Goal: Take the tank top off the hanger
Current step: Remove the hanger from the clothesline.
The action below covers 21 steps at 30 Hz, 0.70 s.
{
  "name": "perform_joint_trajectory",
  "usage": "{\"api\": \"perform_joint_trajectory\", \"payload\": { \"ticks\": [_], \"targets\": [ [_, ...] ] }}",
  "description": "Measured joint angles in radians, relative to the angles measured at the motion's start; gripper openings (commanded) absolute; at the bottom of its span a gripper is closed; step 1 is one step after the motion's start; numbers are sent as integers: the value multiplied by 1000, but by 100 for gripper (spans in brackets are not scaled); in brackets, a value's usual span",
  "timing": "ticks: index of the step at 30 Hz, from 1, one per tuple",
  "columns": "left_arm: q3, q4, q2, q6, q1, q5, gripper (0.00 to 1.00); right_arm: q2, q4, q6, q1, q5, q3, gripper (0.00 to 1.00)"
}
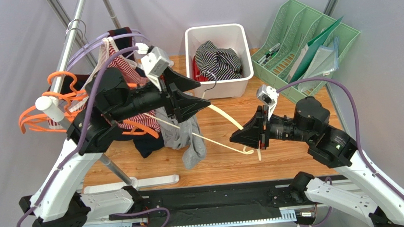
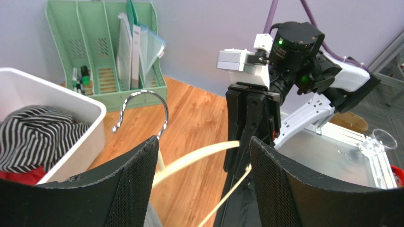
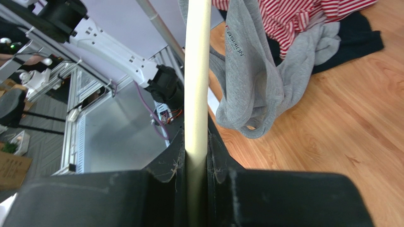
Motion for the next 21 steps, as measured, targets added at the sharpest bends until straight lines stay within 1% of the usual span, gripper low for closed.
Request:
{"api": "perform_joint_trajectory", "payload": {
  "ticks": [5,11,17,18,19,20,21],
  "targets": [
    [11,1,-74,1,0,-35,71,-47,-18,3,-1,106,0,0],
    [11,-23,-104,14,0,-90,75,-112,-47,4,-2,198,12,0],
    [11,-53,-13,20,0,-106,75,-133,-51,4,-3,219,65,0],
    [10,-60,28,20,0,-106,75,-134,-50,4,-3,220,68,0],
    [9,-66,50,20,0,-106,74,-135,-51,4,-3,220,68,0],
    [6,-74,74,20,0,-107,68,-135,-51,4,-3,219,68,0],
    [3,-80,94,20,0,-107,66,-134,-52,4,-3,219,68,0]
  ]
}}
